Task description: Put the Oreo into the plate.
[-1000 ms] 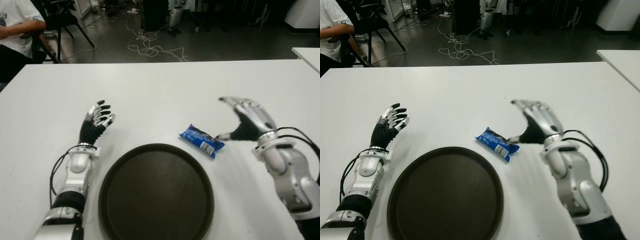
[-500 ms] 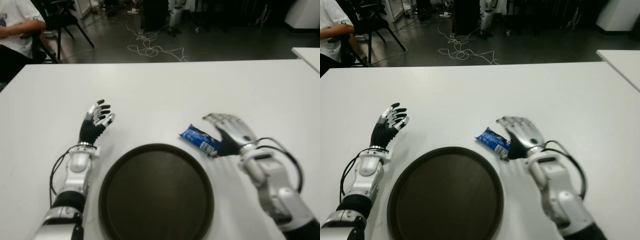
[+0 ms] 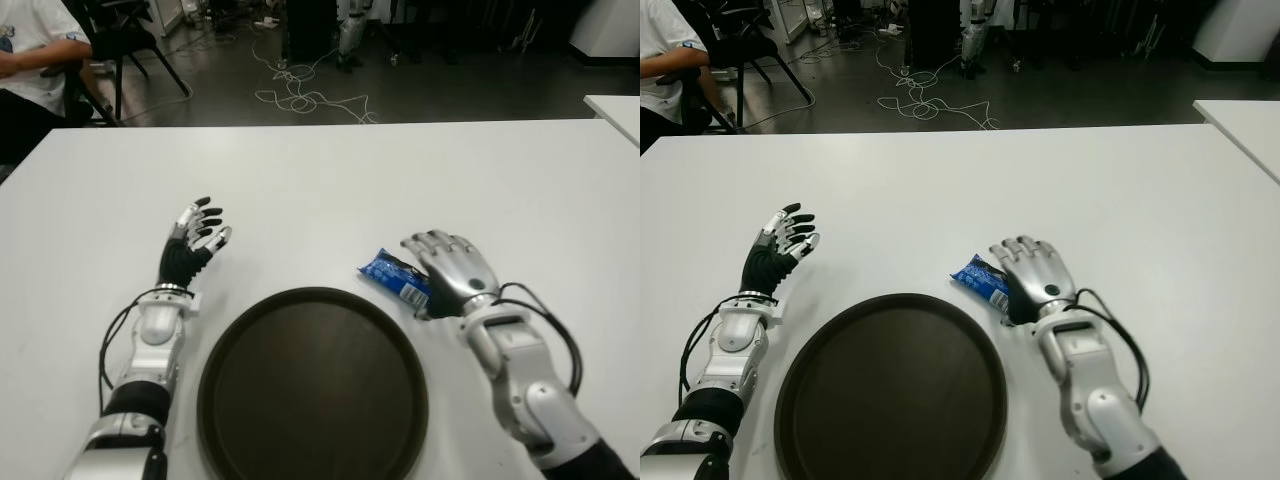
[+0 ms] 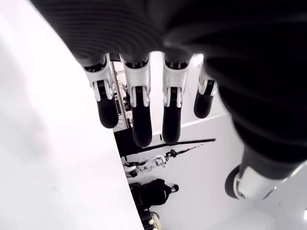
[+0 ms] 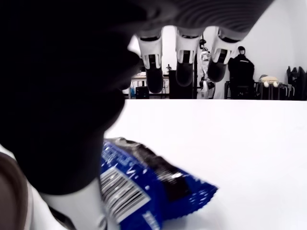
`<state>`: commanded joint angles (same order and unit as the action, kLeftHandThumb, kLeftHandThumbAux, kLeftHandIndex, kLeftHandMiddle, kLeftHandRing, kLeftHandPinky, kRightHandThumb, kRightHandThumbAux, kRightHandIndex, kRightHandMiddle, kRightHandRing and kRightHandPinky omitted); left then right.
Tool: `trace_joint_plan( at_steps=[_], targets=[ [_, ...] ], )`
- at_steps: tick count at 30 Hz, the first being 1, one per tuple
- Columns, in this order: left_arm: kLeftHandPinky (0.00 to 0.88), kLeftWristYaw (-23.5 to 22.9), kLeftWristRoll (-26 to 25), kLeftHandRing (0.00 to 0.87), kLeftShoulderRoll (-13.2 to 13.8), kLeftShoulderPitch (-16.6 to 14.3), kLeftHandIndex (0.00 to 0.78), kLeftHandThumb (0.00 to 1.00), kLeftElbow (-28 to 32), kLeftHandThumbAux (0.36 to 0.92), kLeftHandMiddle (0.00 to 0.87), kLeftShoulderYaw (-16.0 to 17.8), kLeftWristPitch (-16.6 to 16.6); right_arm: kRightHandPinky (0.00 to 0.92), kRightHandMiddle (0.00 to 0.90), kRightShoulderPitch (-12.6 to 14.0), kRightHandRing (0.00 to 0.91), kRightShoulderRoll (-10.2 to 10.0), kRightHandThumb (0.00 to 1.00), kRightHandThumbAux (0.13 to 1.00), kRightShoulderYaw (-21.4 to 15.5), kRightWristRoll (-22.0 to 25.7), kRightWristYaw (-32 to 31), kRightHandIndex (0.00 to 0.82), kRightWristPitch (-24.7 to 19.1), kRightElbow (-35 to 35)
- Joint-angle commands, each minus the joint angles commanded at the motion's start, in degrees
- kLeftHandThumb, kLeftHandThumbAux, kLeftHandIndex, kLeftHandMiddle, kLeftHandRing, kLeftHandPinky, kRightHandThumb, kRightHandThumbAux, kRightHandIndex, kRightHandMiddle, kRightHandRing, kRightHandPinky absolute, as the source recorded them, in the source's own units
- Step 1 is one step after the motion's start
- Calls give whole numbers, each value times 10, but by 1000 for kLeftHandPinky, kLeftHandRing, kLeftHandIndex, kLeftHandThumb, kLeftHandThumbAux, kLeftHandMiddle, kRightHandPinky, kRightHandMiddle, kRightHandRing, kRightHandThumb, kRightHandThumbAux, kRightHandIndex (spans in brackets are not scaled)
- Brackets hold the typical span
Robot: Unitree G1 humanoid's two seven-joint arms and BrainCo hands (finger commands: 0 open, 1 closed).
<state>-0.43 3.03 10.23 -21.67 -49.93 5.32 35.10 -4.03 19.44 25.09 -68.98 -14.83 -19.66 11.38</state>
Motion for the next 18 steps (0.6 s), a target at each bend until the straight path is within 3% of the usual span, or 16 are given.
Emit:
trace_joint_plan(
  at_steps=[18],
  targets=[
    [187,8,12,245,2,0,166,89,-3,645,271,-2,14,0,0,-6,0,-29,0,814,15,0,28,0,6,-39]
  ],
)
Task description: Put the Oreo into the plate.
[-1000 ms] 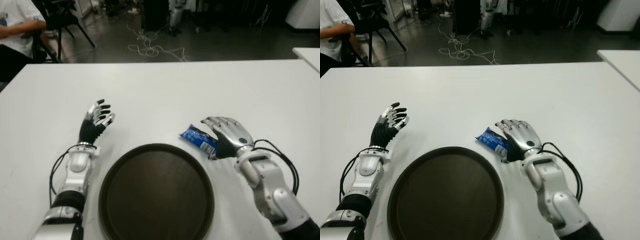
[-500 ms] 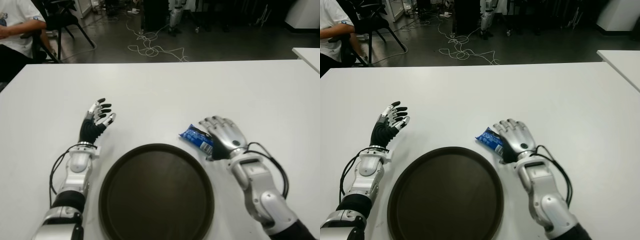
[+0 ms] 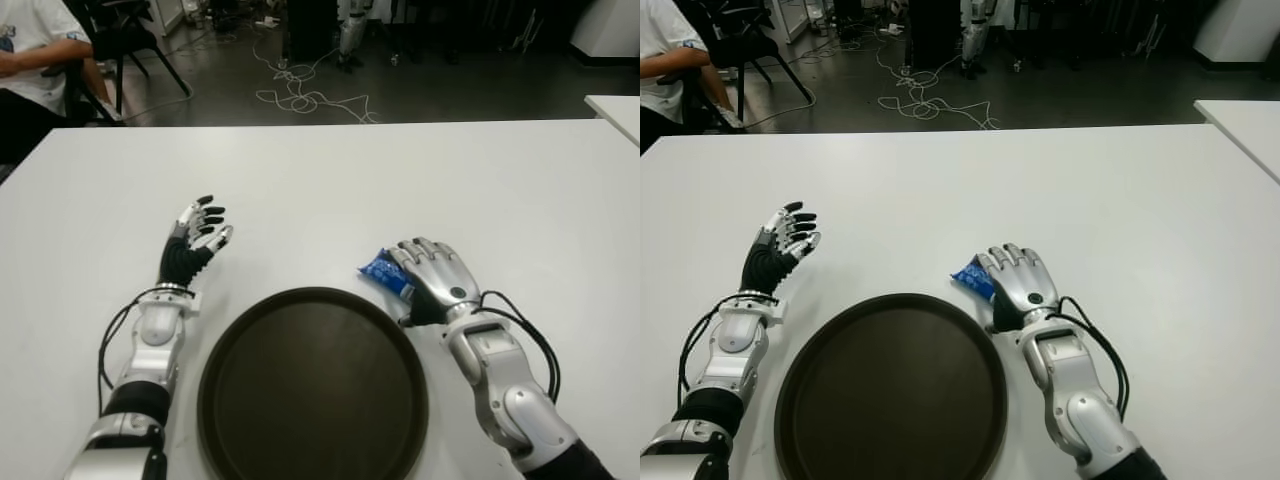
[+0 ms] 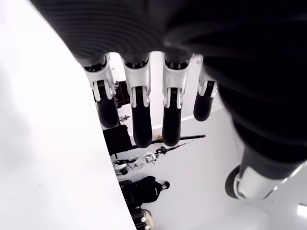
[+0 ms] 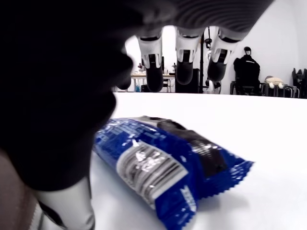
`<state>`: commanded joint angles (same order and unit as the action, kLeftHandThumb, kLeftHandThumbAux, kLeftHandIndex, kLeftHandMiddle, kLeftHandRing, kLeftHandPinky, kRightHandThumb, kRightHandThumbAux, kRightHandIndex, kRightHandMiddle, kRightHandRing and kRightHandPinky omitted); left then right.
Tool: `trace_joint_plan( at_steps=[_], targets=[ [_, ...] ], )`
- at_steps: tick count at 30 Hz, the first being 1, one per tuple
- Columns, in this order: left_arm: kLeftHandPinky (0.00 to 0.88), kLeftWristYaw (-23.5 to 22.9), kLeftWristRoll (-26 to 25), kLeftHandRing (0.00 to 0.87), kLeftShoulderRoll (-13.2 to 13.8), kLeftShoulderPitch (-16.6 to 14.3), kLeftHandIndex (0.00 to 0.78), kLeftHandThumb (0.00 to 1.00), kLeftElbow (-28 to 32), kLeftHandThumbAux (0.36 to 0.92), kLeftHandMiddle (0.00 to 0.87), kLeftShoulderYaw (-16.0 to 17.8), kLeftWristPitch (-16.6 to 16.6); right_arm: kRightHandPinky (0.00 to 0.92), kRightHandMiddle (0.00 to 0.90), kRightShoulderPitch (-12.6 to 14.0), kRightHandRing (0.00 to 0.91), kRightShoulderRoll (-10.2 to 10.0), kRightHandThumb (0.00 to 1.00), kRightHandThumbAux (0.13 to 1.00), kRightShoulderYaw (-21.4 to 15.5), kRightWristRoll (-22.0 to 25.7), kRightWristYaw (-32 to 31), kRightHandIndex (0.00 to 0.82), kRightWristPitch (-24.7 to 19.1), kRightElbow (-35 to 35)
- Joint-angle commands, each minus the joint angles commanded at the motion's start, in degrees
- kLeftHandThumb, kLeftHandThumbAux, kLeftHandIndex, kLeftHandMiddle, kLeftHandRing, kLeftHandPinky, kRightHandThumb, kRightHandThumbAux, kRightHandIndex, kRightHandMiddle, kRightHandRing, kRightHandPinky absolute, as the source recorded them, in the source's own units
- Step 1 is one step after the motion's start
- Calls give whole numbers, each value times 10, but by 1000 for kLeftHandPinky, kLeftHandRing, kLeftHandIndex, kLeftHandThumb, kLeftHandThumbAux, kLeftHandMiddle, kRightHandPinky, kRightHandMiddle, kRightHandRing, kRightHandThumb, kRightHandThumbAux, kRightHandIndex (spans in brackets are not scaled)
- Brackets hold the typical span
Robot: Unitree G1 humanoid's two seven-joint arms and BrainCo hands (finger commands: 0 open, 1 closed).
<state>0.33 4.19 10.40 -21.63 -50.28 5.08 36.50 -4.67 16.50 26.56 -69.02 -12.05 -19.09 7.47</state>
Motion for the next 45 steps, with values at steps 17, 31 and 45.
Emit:
trace_joint_plan(
  at_steps=[17,31,45],
  targets=[
    [168,21,21,222,6,-3,164,86,-19,677,244,-7,28,5,0,-21,0,-19,0,801,5,4,3,0,-7,-40],
    [154,22,26,219,12,-5,153,64,-39,684,248,-11,57,19,0,-29,0,-31,0,853,2,16,25,2,-12,-58],
    [165,34,33,223,18,-6,154,67,-49,704,249,-16,72,31,16,-51,2,-18,0,888,-45,111,15,18,10,-79]
  ],
)
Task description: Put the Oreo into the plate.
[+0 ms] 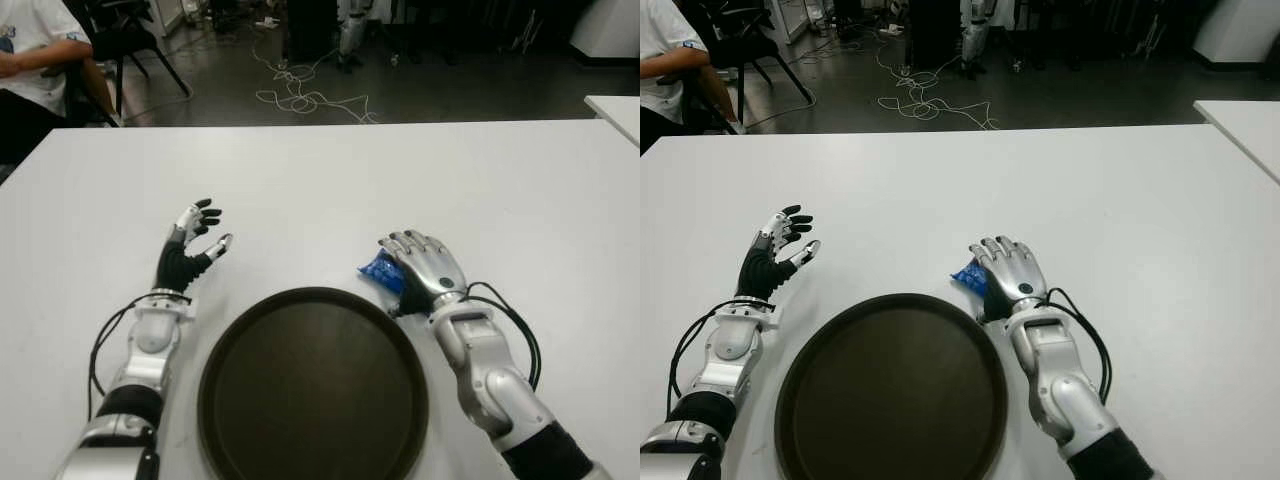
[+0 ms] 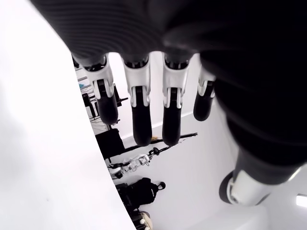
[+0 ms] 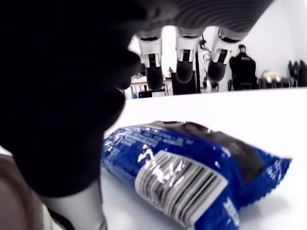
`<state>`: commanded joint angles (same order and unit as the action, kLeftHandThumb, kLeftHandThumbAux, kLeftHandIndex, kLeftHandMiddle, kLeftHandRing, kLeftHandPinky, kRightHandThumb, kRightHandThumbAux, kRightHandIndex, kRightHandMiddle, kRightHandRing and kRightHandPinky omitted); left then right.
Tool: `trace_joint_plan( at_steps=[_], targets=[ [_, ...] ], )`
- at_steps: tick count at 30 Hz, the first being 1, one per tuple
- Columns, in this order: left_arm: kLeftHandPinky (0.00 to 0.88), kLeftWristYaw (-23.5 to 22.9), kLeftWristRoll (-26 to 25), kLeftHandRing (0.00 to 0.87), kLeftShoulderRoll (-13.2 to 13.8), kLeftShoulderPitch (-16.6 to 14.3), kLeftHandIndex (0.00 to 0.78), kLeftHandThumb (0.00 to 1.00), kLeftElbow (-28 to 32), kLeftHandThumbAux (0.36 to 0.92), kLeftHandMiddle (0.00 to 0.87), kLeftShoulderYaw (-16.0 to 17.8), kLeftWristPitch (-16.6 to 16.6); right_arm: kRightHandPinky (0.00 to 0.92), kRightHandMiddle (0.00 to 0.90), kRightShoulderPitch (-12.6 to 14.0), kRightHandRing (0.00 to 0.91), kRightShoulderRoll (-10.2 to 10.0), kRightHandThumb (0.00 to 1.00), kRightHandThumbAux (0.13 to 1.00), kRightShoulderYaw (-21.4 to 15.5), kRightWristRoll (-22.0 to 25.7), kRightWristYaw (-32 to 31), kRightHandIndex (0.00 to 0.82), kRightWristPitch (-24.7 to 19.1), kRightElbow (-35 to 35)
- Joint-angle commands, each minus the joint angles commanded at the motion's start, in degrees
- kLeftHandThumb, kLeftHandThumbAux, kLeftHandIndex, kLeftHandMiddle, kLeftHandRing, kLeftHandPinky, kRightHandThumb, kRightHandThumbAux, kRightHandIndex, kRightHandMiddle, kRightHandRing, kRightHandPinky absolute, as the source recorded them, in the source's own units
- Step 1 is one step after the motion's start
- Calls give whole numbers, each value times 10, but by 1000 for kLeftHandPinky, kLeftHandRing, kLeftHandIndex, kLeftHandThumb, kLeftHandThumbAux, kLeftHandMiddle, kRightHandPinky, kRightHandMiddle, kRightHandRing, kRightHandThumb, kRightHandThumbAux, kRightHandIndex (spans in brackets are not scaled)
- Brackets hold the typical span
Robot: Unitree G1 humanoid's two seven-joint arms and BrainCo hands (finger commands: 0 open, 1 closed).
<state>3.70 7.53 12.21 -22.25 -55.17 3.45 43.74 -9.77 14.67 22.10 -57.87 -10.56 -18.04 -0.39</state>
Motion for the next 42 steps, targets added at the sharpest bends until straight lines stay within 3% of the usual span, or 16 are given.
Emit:
trace_joint_plan(
  at_steps=[11,22,29,42],
  targets=[
    [165,-2,-3,221,1,-1,149,62,-7,729,247,0,9,38,33,-1,21,7,0,855,-6,42,7,30,9,-7],
    [153,-9,-6,215,4,2,151,48,-5,704,236,0,15,51,50,-2,45,4,0,843,-3,45,5,44,-7,-1],
    [161,-3,-1,220,6,3,161,63,-2,698,251,0,13,63,52,-21,57,4,0,857,-6,62,14,52,1,-35],
    [173,4,0,232,4,5,164,77,5,716,264,-1,8,59,56,-29,54,4,0,857,-15,97,34,62,1,-59]
  ],
)
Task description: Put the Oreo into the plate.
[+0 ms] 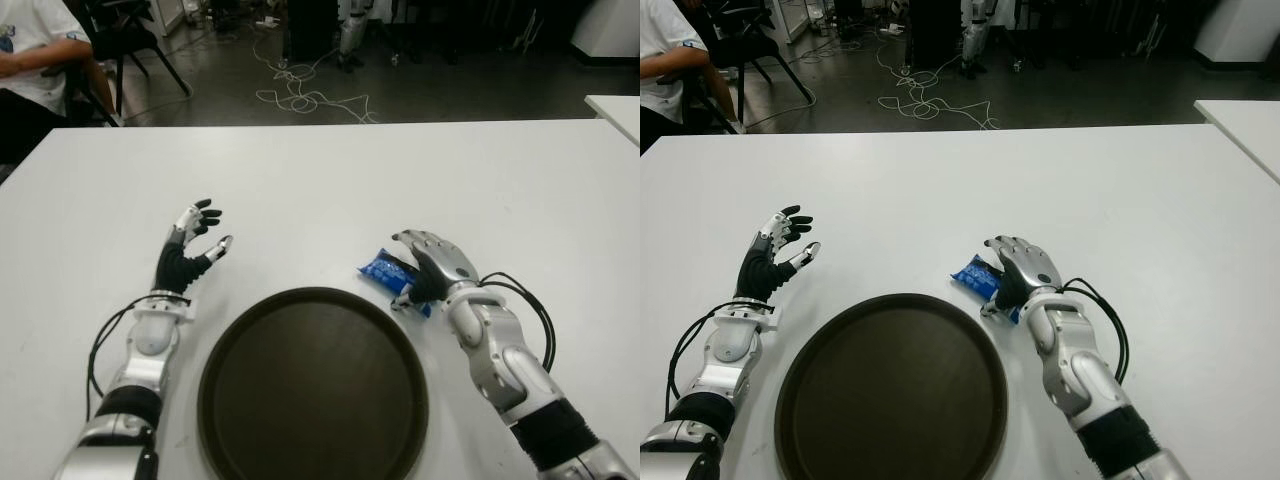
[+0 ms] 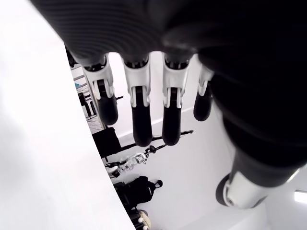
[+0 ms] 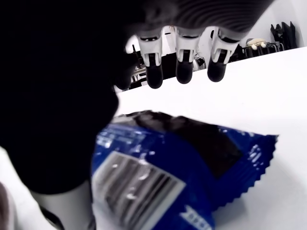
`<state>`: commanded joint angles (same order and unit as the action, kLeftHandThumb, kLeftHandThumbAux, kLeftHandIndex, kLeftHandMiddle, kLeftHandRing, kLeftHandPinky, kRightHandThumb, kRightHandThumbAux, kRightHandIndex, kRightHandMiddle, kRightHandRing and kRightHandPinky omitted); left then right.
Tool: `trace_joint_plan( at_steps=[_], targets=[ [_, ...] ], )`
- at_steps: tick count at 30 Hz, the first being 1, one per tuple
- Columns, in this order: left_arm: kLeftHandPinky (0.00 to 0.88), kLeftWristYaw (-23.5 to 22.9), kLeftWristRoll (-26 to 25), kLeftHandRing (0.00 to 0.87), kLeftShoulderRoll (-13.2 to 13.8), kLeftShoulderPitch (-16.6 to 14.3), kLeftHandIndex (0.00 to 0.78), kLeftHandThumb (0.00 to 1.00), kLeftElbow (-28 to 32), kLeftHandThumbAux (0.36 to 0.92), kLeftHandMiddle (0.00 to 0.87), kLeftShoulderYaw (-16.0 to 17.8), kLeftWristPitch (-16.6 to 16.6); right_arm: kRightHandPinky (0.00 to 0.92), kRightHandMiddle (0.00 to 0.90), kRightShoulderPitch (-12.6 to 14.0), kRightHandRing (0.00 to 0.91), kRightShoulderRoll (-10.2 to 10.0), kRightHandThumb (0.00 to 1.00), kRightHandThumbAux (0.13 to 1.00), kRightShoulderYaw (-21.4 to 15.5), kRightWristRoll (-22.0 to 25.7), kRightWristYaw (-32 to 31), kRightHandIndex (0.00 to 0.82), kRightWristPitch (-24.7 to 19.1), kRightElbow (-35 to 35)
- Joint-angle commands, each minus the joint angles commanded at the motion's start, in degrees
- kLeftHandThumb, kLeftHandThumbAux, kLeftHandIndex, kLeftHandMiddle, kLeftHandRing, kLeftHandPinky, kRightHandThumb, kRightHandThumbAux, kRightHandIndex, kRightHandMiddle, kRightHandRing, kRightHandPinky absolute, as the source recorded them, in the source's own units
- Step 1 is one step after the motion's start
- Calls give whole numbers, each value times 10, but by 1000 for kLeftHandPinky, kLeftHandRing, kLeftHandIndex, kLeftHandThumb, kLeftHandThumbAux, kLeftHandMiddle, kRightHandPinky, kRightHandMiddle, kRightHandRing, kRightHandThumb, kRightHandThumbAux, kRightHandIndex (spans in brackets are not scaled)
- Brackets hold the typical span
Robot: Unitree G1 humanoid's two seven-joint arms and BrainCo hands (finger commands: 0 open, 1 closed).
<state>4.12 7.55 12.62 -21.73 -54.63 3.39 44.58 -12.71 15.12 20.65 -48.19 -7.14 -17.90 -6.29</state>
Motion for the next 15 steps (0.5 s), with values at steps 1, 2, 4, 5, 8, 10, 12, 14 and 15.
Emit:
trace_joint_plan(
  at_steps=[1,2,4,5,8,10,12,14,15],
  targets=[
    [175,0,0,233,0,0,165,75,0,716,264,0,0,61,56,0,53,1,0,860,0,3,3,63,2,-1],
    [178,1,1,235,-1,0,165,72,1,715,264,-1,0,65,56,0,53,1,0,867,0,5,6,67,4,-2],
    [178,1,2,238,-1,-1,165,70,0,709,265,-1,0,68,56,-1,54,3,0,872,-1,8,9,70,7,-5],
    [178,2,2,239,-2,-1,165,69,0,706,266,-2,1,70,56,-2,54,3,0,874,-1,9,10,71,8,-7],
    [162,2,2,236,-3,-1,163,75,-1,701,267,-2,0,72,57,-3,55,4,0,881,-1,11,11,76,8,-11],
    [155,3,2,233,-3,-2,161,82,-3,699,265,-2,-2,72,57,-5,55,5,0,885,0,12,10,76,8,-14],
    [155,5,3,232,-4,-2,160,90,-3,700,263,-3,-4,71,57,-7,55,5,0,883,1,13,11,75,8,-19],
    [162,7,4,234,-4,-3,159,97,-3,701,264,-3,-4,70,57,-9,54,5,0,880,2,15,13,75,10,-26],
    [163,8,4,234,-4,-3,159,98,-3,702,265,-3,-4,70,58,-10,54,5,0,879,2,17,17,75,14,-33]
  ],
)
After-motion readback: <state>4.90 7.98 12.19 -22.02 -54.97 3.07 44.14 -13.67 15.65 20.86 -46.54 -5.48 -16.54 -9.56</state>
